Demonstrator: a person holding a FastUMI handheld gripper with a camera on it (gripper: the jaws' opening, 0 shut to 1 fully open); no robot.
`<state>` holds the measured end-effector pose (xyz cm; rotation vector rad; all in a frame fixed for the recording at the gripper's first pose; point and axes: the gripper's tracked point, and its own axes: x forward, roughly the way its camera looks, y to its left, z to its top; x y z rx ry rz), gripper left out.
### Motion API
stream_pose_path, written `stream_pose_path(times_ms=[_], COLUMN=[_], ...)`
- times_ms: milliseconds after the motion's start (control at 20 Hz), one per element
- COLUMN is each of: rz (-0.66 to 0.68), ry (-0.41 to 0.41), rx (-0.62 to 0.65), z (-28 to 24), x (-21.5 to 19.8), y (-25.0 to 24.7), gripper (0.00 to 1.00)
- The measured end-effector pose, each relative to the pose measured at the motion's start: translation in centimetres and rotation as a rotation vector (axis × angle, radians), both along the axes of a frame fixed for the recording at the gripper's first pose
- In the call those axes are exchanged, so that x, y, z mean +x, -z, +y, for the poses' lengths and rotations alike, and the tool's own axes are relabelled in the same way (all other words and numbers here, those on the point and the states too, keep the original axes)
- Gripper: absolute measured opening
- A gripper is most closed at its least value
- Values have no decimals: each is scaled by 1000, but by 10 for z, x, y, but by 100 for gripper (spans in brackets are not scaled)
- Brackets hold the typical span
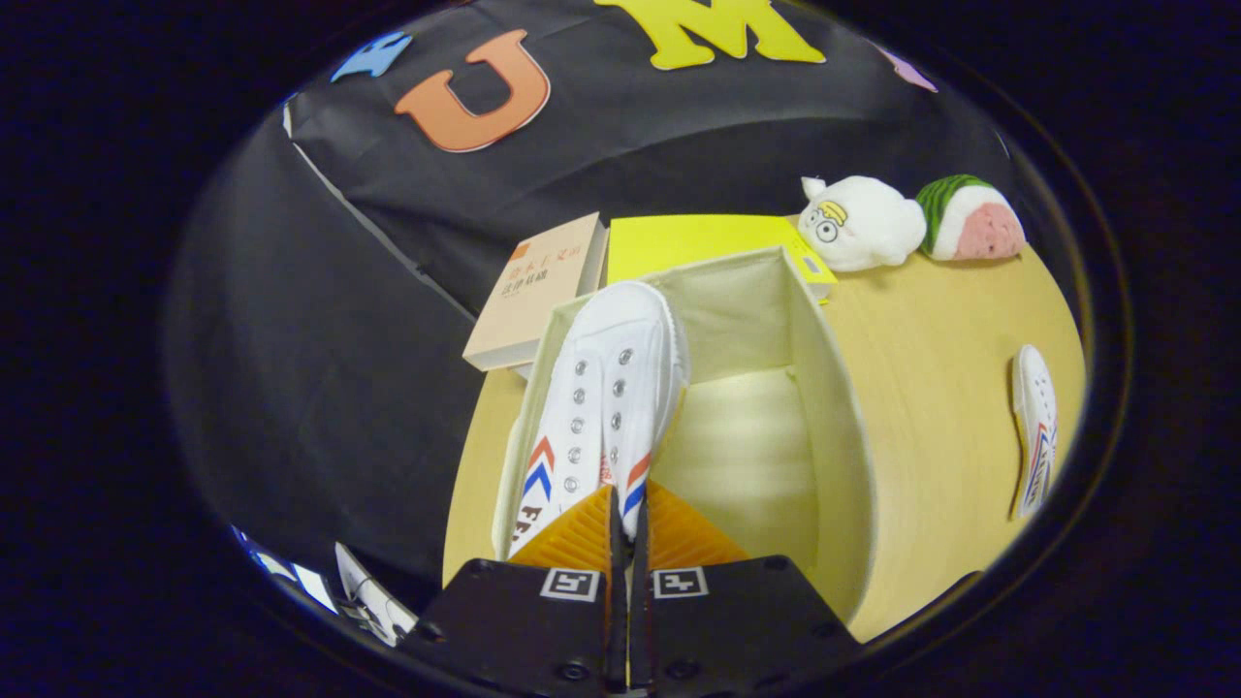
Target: Open the storage box then place both shoes into the box .Put the left shoe in first, then the right shoe, with the right side of both shoes facing outward in a uniform manner.
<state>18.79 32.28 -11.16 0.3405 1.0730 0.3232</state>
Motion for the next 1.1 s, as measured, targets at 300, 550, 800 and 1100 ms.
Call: stream_pose_path(times_ms=[300, 550, 800, 1100], rz=[37, 101, 82, -8], ry=[56, 62, 35, 12], rx=[-28, 8, 44, -90], z=[6, 10, 14, -5], x=[3, 6, 11, 7], y=[23, 41, 34, 1], gripper=[7, 6, 15, 56])
